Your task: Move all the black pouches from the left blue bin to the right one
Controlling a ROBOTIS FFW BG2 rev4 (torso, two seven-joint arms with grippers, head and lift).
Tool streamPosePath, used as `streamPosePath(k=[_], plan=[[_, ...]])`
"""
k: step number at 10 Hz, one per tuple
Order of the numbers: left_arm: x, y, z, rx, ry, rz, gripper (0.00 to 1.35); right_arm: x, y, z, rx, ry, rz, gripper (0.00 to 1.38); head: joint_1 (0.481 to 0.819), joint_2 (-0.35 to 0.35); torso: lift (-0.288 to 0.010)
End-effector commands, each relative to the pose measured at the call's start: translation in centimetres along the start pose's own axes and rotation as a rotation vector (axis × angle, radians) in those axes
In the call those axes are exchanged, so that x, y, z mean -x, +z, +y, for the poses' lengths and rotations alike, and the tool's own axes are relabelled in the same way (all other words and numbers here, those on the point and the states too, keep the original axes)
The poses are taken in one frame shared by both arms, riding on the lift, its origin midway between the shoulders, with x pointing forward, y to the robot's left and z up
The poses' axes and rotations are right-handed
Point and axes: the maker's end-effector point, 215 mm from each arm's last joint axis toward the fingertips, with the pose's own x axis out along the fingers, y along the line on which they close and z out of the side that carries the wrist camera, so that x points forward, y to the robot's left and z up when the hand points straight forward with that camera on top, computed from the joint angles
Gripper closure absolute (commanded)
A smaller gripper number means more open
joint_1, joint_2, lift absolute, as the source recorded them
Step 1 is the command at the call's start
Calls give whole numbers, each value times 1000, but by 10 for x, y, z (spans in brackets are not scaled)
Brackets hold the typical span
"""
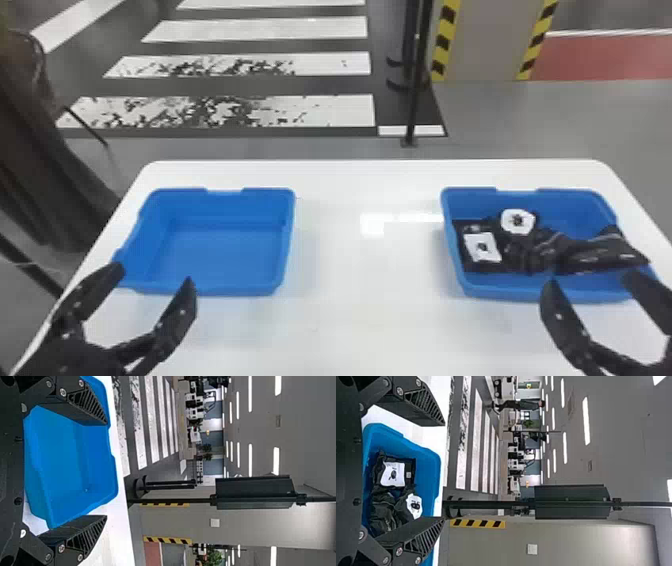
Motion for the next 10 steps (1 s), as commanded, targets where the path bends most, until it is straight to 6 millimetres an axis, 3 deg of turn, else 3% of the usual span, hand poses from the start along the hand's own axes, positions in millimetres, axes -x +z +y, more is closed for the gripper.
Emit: streamPosePath(k=[1,10], plan=[[0,-1,-1,9,-2,2,216,-1,1,0,-6,-2,-6,190,695,62,-140],[0,-6,-2,19,-7,16,216,-2,1,3,-17,1,-6,190,695,66,-140]])
